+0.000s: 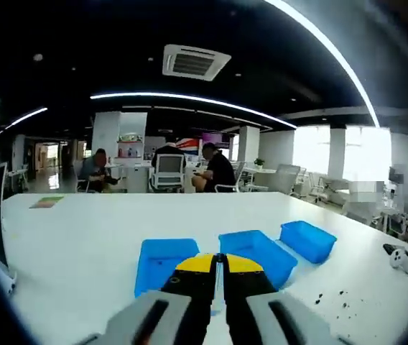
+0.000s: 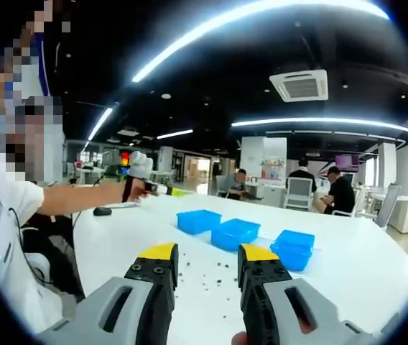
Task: Pick up the resistors one by one and place each resistor into its matching bin, sorting the parts by color and model until every resistor is separated into the correct bin for its type
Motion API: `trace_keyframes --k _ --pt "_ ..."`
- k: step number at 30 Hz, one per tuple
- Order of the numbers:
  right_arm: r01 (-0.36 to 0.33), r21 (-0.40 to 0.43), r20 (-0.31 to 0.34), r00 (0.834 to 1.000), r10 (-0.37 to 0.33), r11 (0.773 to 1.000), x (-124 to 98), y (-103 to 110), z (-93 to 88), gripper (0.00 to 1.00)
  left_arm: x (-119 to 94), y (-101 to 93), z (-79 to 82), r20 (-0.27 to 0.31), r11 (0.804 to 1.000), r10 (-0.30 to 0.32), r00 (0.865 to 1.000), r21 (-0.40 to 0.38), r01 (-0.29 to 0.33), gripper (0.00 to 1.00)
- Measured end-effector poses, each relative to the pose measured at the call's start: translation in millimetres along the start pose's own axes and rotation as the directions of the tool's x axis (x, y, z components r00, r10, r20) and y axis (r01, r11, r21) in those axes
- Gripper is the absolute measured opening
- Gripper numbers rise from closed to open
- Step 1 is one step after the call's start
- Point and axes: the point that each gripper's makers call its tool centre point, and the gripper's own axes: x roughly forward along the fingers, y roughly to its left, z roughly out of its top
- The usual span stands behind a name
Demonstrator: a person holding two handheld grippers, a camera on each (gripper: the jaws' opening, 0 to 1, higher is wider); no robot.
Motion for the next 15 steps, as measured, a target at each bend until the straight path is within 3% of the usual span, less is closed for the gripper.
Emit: trace_keyframes --k 4,5,8,13,15 --pt "-0.001 0.0 -0.001 1.0 0.001 1.0 0.1 0.4 -0.4 0.35 23.9 22.3 -3.2 -0.013 0.997 0.07 0.997 -0.034 -0.071 0.07" --pt "-0.003 0.0 -0.001 1.0 0.003 1.0 0.8 0.9 -0.7 0.35 31.2 31.3 -7.0 -0.029 0.992 0.112 0.993 -0.05 -0.113 0.07" --pt "-0.004 0.002 -0.006 1.0 0.004 1.0 2.4 1.1 -3.0 0.35 42.9 38.7 -9.9 -0.039 0.987 0.158 0.987 -0.014 -0.159 0.07" --pt "0.001 0.001 -0.004 1.0 -0.001 1.0 0.7 -0.9 -1.6 0.35 49.7 41.3 -12.1 -0.032 0.983 0.179 0.983 -0.027 -0.18 0.07" --pt "0.006 0.002 -0.002 1.0 -0.006 1.0 -0.2 -2.3 -0.8 0.35 48.9 42.1 -13.9 -0.03 0.981 0.187 0.982 -0.035 -0.188 0.14"
